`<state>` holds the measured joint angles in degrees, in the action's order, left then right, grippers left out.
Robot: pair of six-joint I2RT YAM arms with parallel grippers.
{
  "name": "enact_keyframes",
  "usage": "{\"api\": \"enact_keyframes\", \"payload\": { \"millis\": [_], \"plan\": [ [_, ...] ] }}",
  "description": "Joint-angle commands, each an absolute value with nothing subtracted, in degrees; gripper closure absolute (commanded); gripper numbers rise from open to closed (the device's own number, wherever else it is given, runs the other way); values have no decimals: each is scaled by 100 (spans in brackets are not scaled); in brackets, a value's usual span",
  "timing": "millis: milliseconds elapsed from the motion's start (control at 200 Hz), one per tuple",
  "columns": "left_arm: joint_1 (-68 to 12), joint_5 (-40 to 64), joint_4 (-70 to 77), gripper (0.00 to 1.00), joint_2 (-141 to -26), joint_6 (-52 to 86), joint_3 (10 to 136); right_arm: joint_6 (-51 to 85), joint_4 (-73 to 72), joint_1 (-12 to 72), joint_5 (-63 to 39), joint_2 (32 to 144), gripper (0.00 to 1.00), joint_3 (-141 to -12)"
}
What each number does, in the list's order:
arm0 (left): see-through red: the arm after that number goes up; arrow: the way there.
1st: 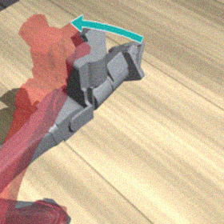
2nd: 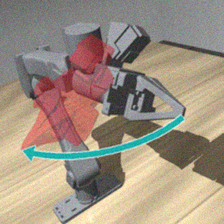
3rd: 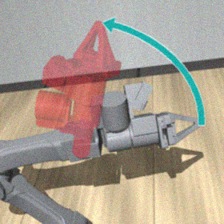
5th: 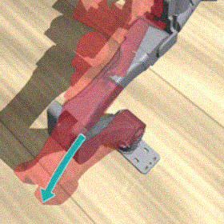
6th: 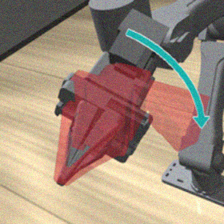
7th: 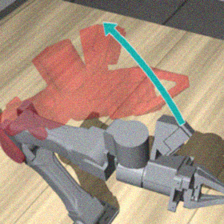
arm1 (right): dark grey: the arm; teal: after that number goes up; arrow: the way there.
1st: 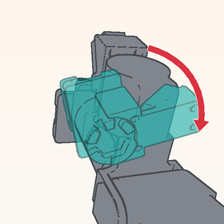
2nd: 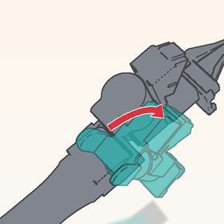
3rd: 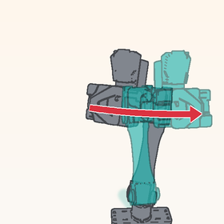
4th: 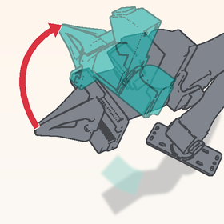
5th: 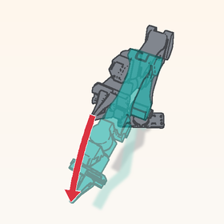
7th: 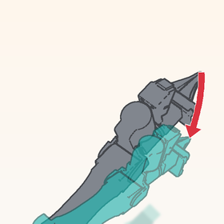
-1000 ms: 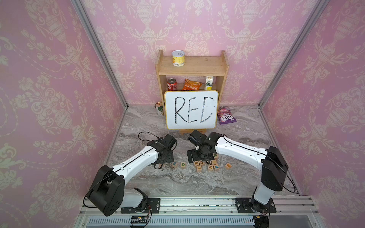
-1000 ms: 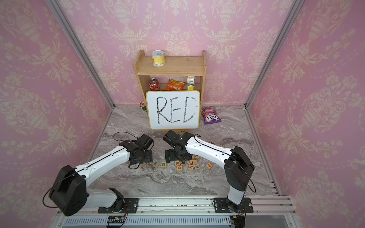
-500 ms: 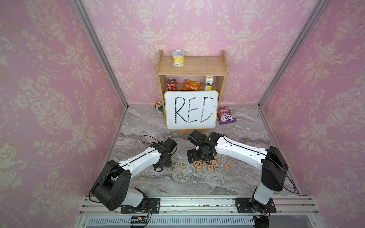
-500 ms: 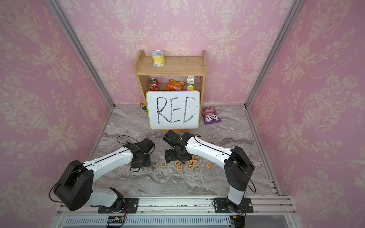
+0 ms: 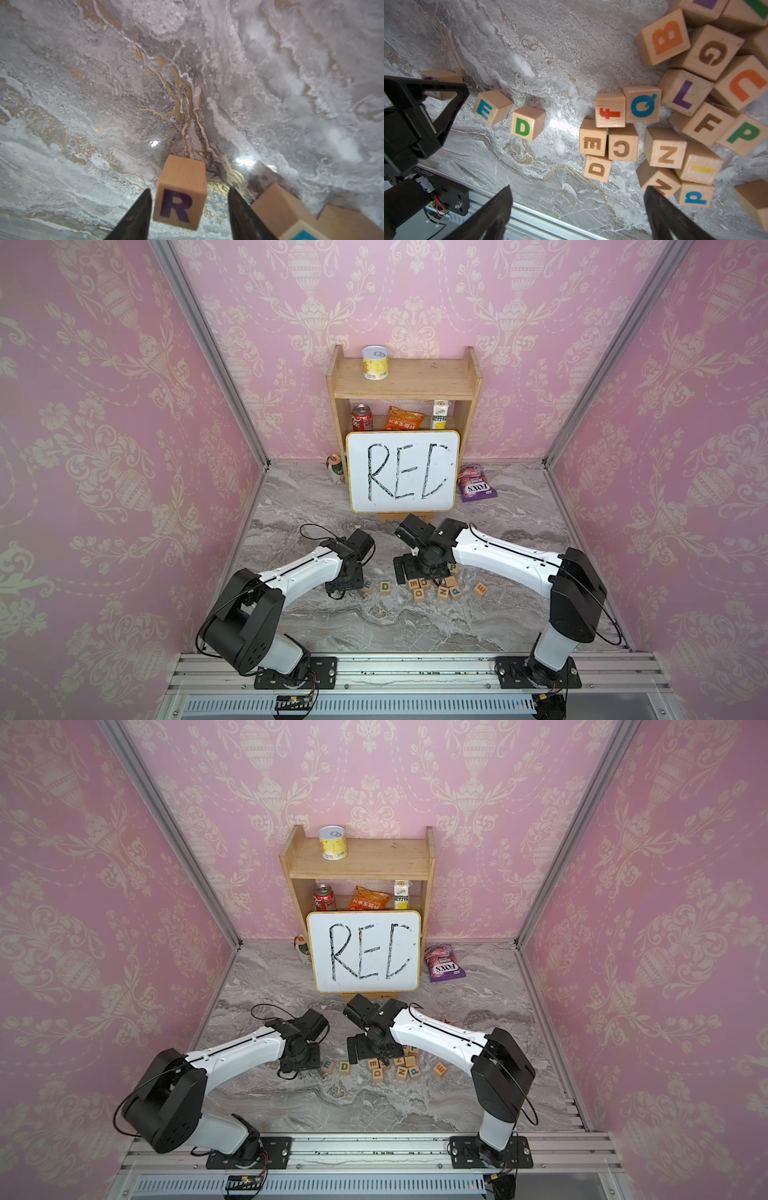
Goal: Assemble the uppercase word "red" with letter blocks
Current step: Adjust the letter block at the center of the board, then reset both arms
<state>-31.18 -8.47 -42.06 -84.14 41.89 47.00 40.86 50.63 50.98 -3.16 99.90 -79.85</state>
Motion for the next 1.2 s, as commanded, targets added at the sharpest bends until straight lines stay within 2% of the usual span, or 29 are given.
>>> {"api": "enact_keyframes", "payload": {
  "millis": [0, 180, 435, 505, 690, 841, 1006, 1191],
  "plan": [
    [-3076, -1043, -4555, 25, -8075, 4116, 4923, 3984, 5080, 5071, -318, 9811, 0, -7950],
    [-3068, -1104, -4625, 1, -7341, 3823, 4888, 3658, 4884, 5069, -397, 9643, 0, -7833],
    [-2891, -1831, -3706, 1, -6240, 2856, 4549, 2514, 4810, 4840, -389, 9215, 0, -7560],
    [-2741, -2091, -3307, 1, -6090, 2655, 4388, 2297, 4732, 4509, -333, 9009, 0, -7291],
    [-2012, -1994, -2127, 1, -6236, 2047, 4031, 1688, 4090, 3239, -39, 8279, 0, -6339],
    [-1368, -1765, -1383, 1, -6717, 1715, 3956, 901, 2897, 2476, 523, 7814, 0, -5500],
    [-744, -1468, -290, 1, -7017, 1415, 3624, 618, 1733, 1320, 446, 7694, 0, -4853],
    [79, -1132, 539, 1, -7248, 1427, 3285, 463, -210, 498, 170, 7705, 0, -3968]
  ]
}}
